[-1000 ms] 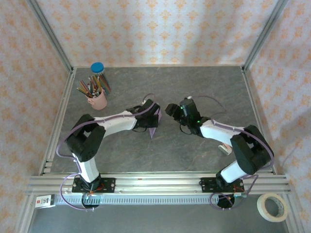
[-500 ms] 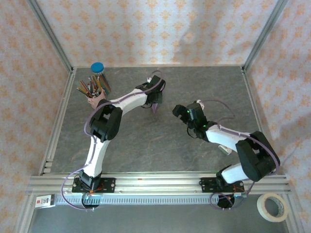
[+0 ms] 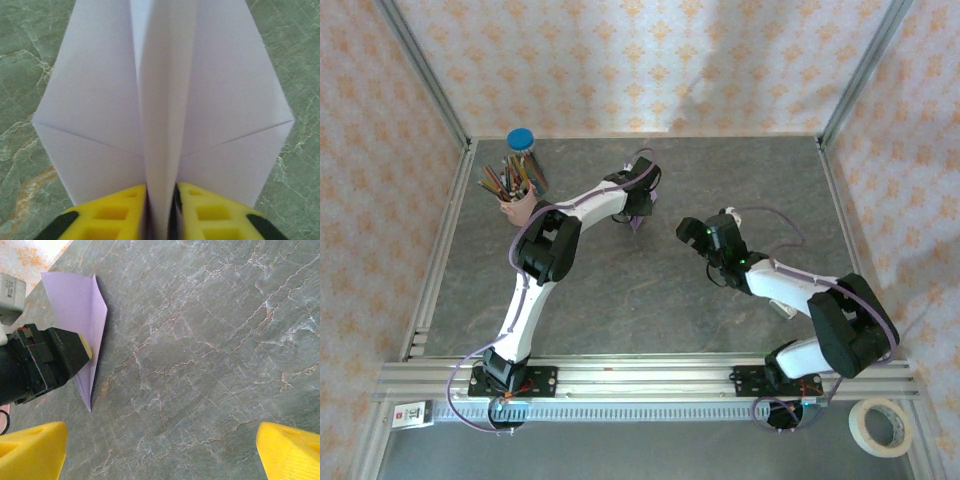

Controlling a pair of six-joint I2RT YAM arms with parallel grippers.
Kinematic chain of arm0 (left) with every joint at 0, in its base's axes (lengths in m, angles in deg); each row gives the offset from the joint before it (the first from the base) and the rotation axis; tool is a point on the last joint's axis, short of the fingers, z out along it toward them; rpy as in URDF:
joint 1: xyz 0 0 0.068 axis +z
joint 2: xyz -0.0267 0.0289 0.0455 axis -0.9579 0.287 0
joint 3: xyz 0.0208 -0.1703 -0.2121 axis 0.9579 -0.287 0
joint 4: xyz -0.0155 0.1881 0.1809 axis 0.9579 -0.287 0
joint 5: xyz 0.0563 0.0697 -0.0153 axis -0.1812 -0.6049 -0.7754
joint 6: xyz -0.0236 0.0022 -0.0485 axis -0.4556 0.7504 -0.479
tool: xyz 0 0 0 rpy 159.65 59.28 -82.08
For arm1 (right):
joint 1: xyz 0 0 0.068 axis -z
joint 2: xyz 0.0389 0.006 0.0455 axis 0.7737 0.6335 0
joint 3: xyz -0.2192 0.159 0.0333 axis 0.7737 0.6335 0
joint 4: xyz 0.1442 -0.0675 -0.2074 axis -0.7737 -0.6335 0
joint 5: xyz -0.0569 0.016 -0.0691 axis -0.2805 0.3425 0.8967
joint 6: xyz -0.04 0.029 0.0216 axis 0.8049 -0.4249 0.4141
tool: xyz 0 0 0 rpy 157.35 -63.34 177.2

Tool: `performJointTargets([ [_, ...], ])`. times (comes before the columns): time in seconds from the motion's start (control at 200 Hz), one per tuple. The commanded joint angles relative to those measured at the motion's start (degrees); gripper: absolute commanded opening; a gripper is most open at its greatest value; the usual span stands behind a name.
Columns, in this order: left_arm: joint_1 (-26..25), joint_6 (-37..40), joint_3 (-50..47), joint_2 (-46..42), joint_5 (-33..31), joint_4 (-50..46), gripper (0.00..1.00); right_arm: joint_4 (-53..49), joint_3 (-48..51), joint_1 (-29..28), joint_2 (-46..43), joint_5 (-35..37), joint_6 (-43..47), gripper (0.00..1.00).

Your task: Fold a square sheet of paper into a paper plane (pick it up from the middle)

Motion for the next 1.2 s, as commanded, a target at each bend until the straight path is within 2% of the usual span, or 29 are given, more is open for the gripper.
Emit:
performJointTargets([
  [0.0,0.15,0.91,1.17,0.85,-1.77,-2.83,0.29,-0.36,0.78,0.38,-1.39,1.07,0.59,0.95],
  [0.475,0.08,-2.93,-5.53,1.18,-1.18,2.04,0.43,-0.10,1.16,0.37,-0.10,0.69,-0.42,0.95],
  [0.771,0.10,-5.52,-6.33,0.68,-2.26,2.90,0.43,-0.13,0.76,0.47,0.26,0.76,-0.47,0.95],
  [0.931,0.09,-5.32,-4.74,-4.16,-1.98,2.56,0.45,-2.33,-1.25,0.97,-0.97,2.05,0.85,0.95],
  [1.076,0.15,-5.91,-5.35,-11.53,-3.31,3.04,0.52,-4.45,-3.23,1.54,-5.28,9.04,4.40,0.98],
  [1.196,0.14,-6.79,-9.82,-19.11,-4.45,5.71,0.56,-6.75,-7.01,2.92,-7.47,12.29,9.04,0.99],
])
